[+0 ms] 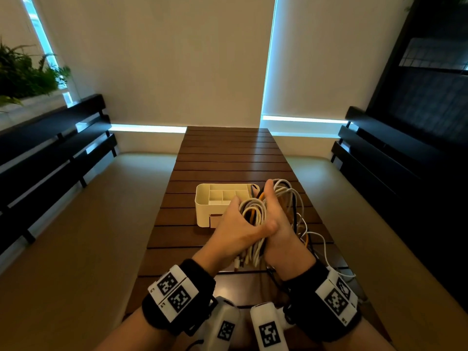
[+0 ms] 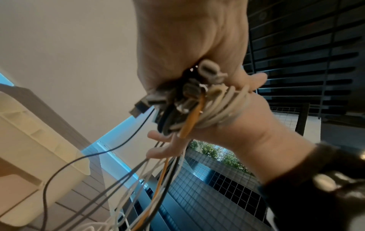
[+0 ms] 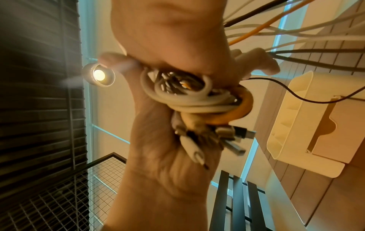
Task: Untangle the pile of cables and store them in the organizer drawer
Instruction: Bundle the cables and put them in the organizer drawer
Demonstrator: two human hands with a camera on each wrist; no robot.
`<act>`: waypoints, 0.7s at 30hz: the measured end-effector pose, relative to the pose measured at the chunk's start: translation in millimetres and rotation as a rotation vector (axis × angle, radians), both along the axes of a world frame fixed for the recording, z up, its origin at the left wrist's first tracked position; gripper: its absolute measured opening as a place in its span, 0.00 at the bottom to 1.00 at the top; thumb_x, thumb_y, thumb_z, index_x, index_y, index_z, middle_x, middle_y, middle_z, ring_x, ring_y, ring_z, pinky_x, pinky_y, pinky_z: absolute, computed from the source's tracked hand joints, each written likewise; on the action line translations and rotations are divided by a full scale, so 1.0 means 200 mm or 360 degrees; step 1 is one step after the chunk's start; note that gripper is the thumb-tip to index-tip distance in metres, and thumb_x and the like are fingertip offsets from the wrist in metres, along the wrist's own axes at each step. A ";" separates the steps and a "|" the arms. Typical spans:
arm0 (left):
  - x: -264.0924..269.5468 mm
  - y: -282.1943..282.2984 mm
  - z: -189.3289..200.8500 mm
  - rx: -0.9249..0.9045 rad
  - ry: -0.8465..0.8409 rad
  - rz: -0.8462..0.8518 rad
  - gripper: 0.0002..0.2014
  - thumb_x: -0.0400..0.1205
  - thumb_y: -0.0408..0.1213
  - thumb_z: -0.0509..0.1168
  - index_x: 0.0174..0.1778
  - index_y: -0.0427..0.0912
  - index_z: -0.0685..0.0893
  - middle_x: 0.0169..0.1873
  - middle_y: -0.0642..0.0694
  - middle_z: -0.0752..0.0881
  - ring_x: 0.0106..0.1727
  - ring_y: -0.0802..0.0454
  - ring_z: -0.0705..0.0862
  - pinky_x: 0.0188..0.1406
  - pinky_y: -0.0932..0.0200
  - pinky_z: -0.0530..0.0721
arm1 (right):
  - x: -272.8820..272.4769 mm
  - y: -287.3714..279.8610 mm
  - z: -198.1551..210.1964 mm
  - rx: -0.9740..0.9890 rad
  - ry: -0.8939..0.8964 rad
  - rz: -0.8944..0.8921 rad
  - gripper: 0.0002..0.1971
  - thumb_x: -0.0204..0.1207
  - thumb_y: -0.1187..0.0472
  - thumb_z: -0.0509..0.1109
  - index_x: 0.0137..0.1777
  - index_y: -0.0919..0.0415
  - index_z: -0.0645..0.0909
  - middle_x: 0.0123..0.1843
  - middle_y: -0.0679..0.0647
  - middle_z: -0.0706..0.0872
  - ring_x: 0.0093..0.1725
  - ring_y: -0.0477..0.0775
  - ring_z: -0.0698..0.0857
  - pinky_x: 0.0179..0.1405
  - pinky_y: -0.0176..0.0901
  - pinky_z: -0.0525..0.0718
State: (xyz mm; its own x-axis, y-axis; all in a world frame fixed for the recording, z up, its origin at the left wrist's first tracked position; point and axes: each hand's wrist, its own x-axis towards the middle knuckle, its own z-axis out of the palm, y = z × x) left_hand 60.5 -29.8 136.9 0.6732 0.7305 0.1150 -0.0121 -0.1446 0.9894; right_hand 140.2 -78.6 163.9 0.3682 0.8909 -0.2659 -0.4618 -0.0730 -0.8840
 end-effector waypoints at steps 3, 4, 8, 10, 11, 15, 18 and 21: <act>-0.02 0.03 0.02 -0.0048 -0.0047 -0.0159 0.51 0.47 0.61 0.83 0.63 0.39 0.75 0.56 0.40 0.86 0.58 0.49 0.86 0.57 0.53 0.86 | 0.00 0.00 -0.02 -0.0021 -0.0226 0.0004 0.28 0.78 0.37 0.52 0.66 0.55 0.78 0.53 0.54 0.86 0.55 0.51 0.85 0.57 0.44 0.81; -0.04 0.04 0.03 -0.0038 -0.0051 -0.0200 0.48 0.49 0.56 0.84 0.63 0.40 0.75 0.55 0.41 0.87 0.58 0.51 0.86 0.56 0.56 0.86 | 0.01 0.00 -0.02 0.0001 -0.0278 0.0014 0.28 0.79 0.38 0.52 0.68 0.55 0.76 0.55 0.54 0.86 0.57 0.51 0.85 0.59 0.45 0.81; -0.05 0.07 0.06 0.0401 0.0254 -0.0104 0.32 0.58 0.35 0.85 0.55 0.47 0.77 0.46 0.50 0.88 0.48 0.58 0.87 0.48 0.63 0.86 | 0.06 -0.03 -0.01 -0.0087 -0.0405 0.0395 0.33 0.70 0.33 0.51 0.65 0.52 0.77 0.61 0.55 0.86 0.62 0.51 0.84 0.69 0.51 0.78; -0.04 0.07 0.06 0.0493 0.0295 0.0000 0.26 0.60 0.32 0.83 0.50 0.46 0.78 0.42 0.50 0.87 0.43 0.56 0.87 0.44 0.58 0.86 | 0.08 -0.04 0.00 -0.0222 -0.0628 0.0541 0.41 0.60 0.25 0.50 0.67 0.49 0.77 0.66 0.55 0.83 0.67 0.51 0.81 0.73 0.54 0.74; -0.03 0.07 0.05 0.0480 0.0268 0.0038 0.24 0.62 0.30 0.81 0.49 0.43 0.79 0.42 0.47 0.87 0.44 0.51 0.87 0.45 0.52 0.86 | 0.08 -0.04 0.01 -0.0306 -0.0739 0.0597 0.47 0.55 0.21 0.49 0.70 0.47 0.74 0.70 0.53 0.80 0.70 0.51 0.77 0.75 0.55 0.71; -0.01 0.08 0.02 0.0325 0.0238 0.0112 0.19 0.67 0.27 0.76 0.52 0.36 0.79 0.43 0.41 0.88 0.46 0.42 0.87 0.49 0.41 0.86 | 0.12 -0.07 0.09 -0.0566 -0.1198 0.0738 0.44 0.59 0.20 0.49 0.59 0.52 0.82 0.55 0.54 0.86 0.56 0.49 0.85 0.57 0.41 0.82; -0.04 0.09 0.04 0.0328 0.0297 -0.0002 0.18 0.68 0.31 0.79 0.46 0.38 0.77 0.36 0.45 0.86 0.37 0.50 0.83 0.42 0.49 0.83 | 0.22 -0.15 0.16 -0.0457 -0.1960 0.0535 0.25 0.70 0.34 0.64 0.34 0.58 0.84 0.29 0.49 0.86 0.27 0.41 0.84 0.32 0.34 0.80; -0.07 0.09 0.05 0.0351 0.0346 -0.0030 0.19 0.69 0.35 0.79 0.49 0.39 0.78 0.41 0.42 0.88 0.42 0.47 0.86 0.47 0.47 0.84 | 0.29 -0.21 0.20 0.0292 -0.1663 0.0213 0.17 0.60 0.46 0.80 0.31 0.55 0.78 0.26 0.48 0.81 0.24 0.45 0.78 0.26 0.36 0.77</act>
